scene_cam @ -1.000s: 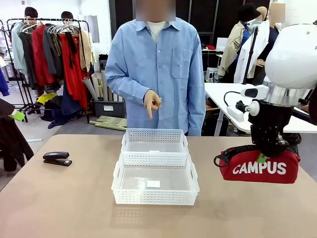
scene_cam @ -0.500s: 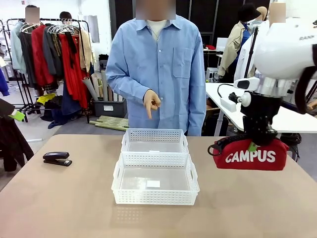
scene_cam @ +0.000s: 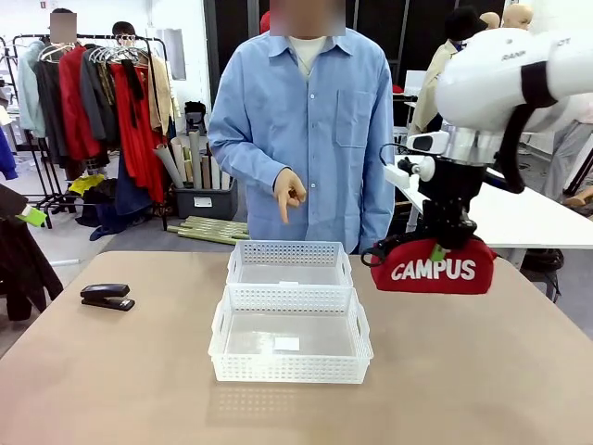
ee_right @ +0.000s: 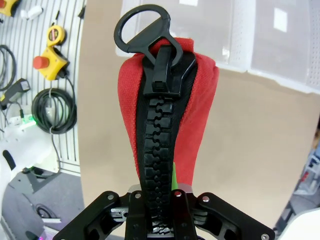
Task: Distribute items into two baskets.
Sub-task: Place the picked Pencil pouch into the Organizing basket as instructed by the person.
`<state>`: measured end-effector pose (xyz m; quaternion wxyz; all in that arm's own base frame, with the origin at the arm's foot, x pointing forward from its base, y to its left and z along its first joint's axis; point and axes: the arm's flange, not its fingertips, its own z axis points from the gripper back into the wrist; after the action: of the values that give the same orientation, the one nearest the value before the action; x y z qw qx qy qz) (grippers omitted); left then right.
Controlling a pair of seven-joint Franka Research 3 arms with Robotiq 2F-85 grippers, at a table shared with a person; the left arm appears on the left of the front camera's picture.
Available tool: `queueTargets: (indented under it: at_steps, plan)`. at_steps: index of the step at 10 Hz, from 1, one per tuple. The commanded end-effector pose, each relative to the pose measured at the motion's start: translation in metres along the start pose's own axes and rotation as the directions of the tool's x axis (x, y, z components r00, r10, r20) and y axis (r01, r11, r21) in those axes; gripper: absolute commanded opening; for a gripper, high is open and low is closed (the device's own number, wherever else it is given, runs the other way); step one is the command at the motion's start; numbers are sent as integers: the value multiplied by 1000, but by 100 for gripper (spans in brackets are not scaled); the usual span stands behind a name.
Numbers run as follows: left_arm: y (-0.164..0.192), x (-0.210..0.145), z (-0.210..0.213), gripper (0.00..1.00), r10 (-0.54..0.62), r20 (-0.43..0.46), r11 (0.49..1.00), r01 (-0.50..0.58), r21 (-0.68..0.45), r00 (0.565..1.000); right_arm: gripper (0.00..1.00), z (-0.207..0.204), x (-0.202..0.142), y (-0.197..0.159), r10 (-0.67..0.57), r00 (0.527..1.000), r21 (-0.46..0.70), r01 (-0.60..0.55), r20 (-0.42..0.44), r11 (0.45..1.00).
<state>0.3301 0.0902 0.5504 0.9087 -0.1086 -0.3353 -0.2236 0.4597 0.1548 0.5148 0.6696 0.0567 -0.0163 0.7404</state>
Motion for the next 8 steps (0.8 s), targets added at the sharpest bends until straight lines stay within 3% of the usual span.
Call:
queueTargets:
  at_steps: [1,8]
  plan:
    - [1,0,0,100,-1,-3,1000,1,2,1000,0,11,10,-13,-4,1000,-3,4,19,1000]
    - [1,0,0,100,-1,-3,1000,1,2,1000,0,24,76,-66,-51,998,64,48,46,997]
